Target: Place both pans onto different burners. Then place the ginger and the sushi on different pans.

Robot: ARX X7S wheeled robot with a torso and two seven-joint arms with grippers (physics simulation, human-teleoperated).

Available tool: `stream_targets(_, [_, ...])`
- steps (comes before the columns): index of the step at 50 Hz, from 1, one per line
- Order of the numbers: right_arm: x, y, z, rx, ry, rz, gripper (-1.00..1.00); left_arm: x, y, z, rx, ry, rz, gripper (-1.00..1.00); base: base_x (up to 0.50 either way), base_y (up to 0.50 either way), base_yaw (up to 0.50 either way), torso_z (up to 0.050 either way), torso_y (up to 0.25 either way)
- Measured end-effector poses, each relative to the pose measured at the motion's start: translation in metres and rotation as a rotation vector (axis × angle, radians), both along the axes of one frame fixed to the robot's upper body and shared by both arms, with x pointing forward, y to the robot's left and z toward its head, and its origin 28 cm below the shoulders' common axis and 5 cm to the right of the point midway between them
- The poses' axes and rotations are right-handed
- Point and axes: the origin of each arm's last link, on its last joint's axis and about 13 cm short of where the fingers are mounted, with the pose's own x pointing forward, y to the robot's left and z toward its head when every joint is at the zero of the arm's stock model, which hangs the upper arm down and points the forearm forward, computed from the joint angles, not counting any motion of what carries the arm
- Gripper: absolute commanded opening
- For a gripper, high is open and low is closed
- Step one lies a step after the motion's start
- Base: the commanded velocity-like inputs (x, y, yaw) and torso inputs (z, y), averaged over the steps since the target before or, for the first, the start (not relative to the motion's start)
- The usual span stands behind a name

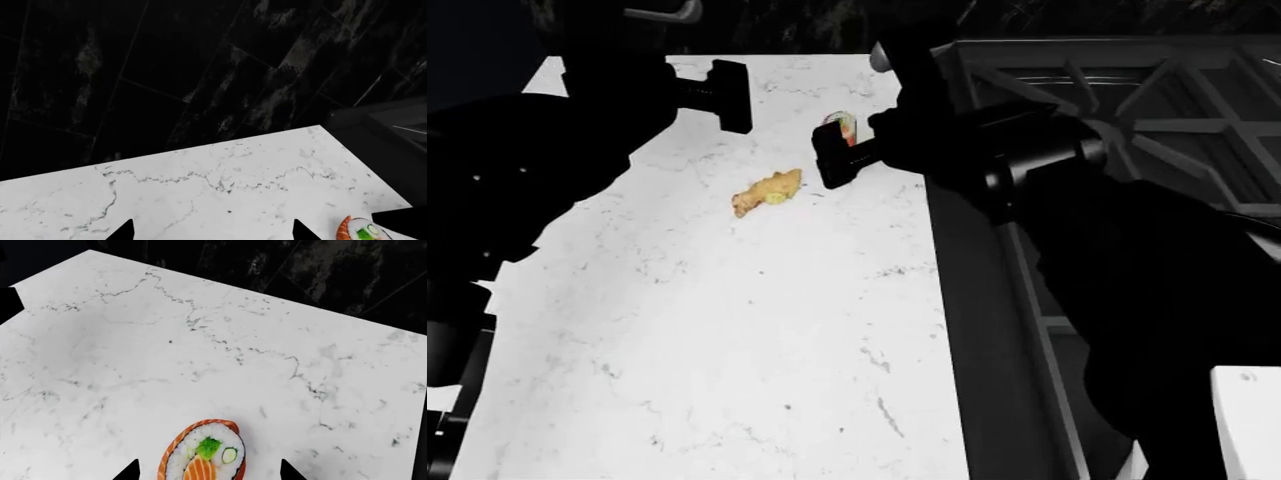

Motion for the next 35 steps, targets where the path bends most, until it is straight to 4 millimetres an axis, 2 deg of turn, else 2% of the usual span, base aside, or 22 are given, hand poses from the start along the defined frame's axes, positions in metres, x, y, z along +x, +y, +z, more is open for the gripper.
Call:
stream_targets(8, [-0.0009,-0.0002,0.0025,-0.006,0.015,0.001,1.0,-0.0012,0.0,0.0013,-0.004,0.0,-0.001,1.0,0.0,0.0,0.0,0.0,0.0])
stream_targets(9, [-0.0009,-0.0002,0.0027,-0.006,0.017,0.001,-1.0,-0.0013,-0.0001,0.0015,-0.004,0.0,-0.001,1.0,0.0,0.0,0.0,0.0,0.0])
stream_targets(29, [-0.0025,-0.0003,0.0035,0.008,0.052,-0.004,-1.0,-0.0031,0.0006,0.0023,-0.008,0.001,-0.003,1.0,0.0,0.0,0.0,0.0,0.0])
stream_targets(35, [-0.0019,-0.0003,0.0098,0.011,0.027,-0.013,-1.0,-0.0037,0.0001,0.0028,-0.007,0.0,-0.006,1.0,0.0,0.0,0.0,0.0,0.0])
